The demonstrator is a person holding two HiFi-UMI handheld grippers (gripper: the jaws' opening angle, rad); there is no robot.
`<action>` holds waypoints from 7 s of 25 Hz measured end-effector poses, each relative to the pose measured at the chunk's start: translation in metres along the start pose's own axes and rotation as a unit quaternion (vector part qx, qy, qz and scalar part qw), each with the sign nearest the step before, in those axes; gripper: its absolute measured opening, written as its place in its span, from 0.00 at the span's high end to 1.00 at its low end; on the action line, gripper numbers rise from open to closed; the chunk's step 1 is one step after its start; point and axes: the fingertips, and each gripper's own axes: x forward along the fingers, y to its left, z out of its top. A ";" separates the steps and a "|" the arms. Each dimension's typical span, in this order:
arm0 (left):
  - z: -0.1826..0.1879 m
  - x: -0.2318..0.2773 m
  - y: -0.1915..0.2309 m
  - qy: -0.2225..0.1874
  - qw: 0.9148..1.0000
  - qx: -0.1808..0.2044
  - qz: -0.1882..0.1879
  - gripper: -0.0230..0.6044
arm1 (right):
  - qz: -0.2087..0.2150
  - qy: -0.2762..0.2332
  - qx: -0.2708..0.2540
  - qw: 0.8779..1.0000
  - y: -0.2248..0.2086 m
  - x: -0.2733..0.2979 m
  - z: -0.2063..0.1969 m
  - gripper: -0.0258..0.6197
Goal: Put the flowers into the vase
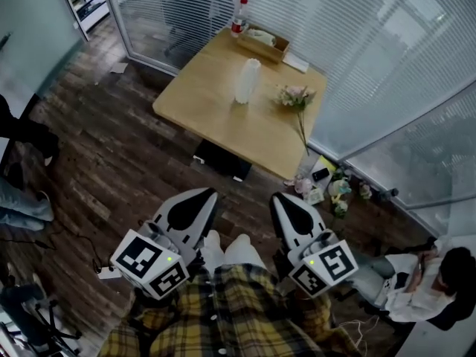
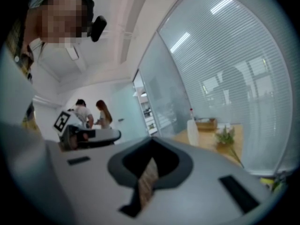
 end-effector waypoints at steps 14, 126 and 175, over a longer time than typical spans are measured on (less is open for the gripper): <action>0.014 0.088 0.056 0.003 0.999 -0.024 0.023 0.95 | 0.002 0.030 0.013 0.999 -0.080 0.063 0.012 0.94; 0.098 0.345 0.276 0.188 0.974 0.030 -0.122 0.95 | -0.303 0.287 0.094 0.904 -0.395 0.175 -0.072 0.67; 0.086 0.327 0.297 0.201 0.976 0.024 -0.085 0.95 | -0.314 0.379 0.108 0.864 -0.448 0.182 -0.141 0.92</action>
